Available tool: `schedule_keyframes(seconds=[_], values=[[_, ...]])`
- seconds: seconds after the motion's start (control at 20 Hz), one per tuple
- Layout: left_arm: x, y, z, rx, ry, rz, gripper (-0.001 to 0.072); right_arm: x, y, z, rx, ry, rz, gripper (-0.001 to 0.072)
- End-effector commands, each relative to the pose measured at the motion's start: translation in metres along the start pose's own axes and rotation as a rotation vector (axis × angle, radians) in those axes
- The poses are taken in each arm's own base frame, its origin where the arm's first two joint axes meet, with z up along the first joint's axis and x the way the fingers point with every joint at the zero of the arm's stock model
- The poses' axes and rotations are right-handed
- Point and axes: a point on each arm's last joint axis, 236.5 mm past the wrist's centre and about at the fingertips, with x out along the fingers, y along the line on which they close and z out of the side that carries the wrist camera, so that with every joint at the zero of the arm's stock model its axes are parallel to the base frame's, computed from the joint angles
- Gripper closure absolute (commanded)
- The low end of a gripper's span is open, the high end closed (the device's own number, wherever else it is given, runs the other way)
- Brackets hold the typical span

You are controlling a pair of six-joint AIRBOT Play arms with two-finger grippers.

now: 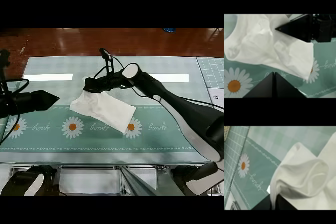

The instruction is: Fold the shirts.

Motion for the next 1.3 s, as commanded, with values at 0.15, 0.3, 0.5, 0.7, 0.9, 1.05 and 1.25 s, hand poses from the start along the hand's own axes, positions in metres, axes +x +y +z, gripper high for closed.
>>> schedule_keyframes(seconds=[0.15,0.3,0.5,0.7,0.9,1.05,1.25], values=[[0.015,0.018,-0.003,-0.037,-0.02,0.029,0.0688,0.023,0.026,-0.016,0.026,0.108,0.131,0.0299],[0.001,0.039,0.029,-0.081,-0.138,0.079,0.0688,-0.05,0.018,-0.005,0.051,0.197,0.132,0.0301],[-0.041,0.083,0.058,-0.185,-0.26,0.189,0.0688,-0.211,-0.051,0.004,-0.022,0.185,-0.367,0.0302],[-0.046,0.094,0.054,-0.215,-0.275,0.21,0.0688,-0.326,-0.127,-0.045,0.126,-0.111,-0.884,0.0306],[-0.012,0.085,0.02,-0.203,-0.162,0.167,0.0688,-0.271,-0.171,-0.128,0.479,-0.368,-0.654,0.0306],[0.011,0.082,-0.008,-0.204,-0.081,0.147,0.0688,-0.224,-0.184,-0.164,0.664,-0.364,-0.481,0.0306],[0.025,0.084,-0.029,-0.219,-0.027,0.138,0.0688,-0.175,-0.187,-0.168,0.698,-0.239,-0.359,0.0306]])
